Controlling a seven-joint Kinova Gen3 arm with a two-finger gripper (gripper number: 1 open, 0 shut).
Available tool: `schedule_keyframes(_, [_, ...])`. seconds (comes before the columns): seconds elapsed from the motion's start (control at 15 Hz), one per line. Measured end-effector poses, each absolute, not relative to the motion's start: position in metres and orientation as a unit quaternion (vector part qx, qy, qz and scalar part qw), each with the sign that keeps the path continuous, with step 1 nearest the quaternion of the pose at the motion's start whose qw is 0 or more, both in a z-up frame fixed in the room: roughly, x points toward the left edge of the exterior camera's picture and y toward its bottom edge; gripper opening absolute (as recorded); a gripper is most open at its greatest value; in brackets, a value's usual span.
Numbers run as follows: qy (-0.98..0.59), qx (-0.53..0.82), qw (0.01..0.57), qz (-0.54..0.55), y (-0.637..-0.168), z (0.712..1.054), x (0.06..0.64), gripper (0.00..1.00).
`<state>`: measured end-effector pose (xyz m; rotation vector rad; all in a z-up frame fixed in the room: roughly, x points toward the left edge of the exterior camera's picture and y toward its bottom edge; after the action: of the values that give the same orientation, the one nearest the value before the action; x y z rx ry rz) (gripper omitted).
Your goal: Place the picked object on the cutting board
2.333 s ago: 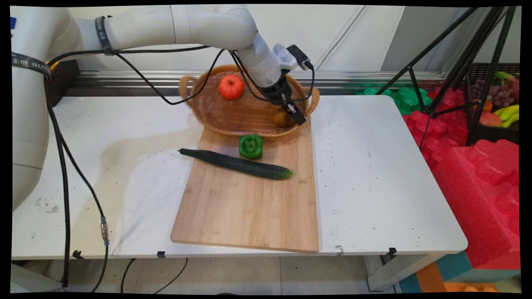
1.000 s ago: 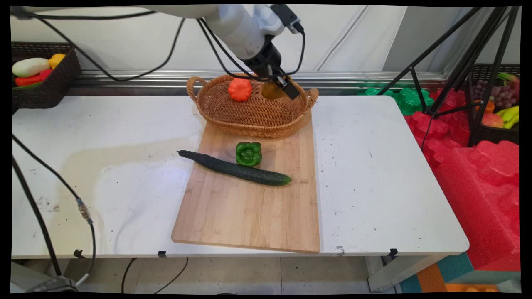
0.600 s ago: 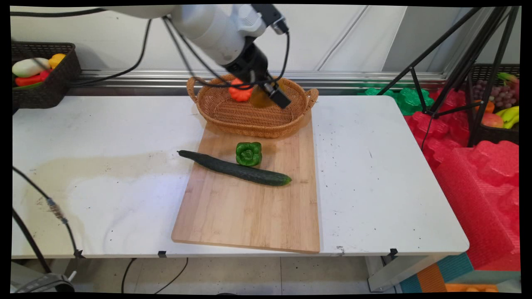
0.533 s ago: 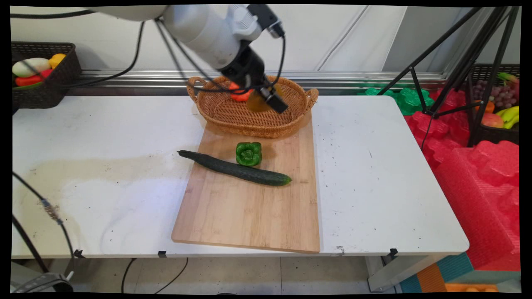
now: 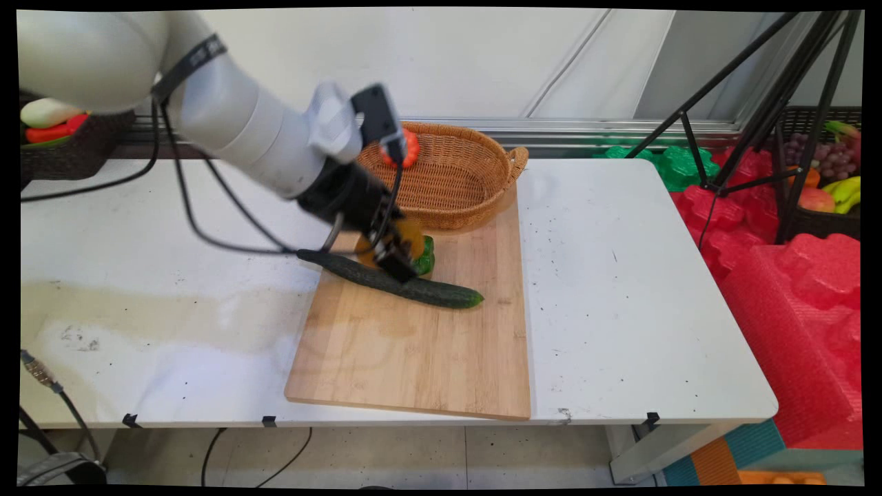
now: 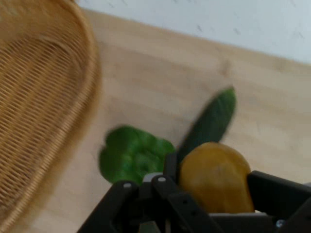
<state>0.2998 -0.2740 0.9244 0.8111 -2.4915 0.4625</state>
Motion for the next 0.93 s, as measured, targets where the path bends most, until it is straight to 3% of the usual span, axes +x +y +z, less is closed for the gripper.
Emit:
schedule_keyframes(0.4, [-0.928, 0.268, 0.213, 0.146, -0.245, 0.885, 0.307, 0.0])
schedule_keyframes(0.93, [-0.943, 0.24, 0.188, 0.13, -0.242, 0.832, 0.309, 0.0])
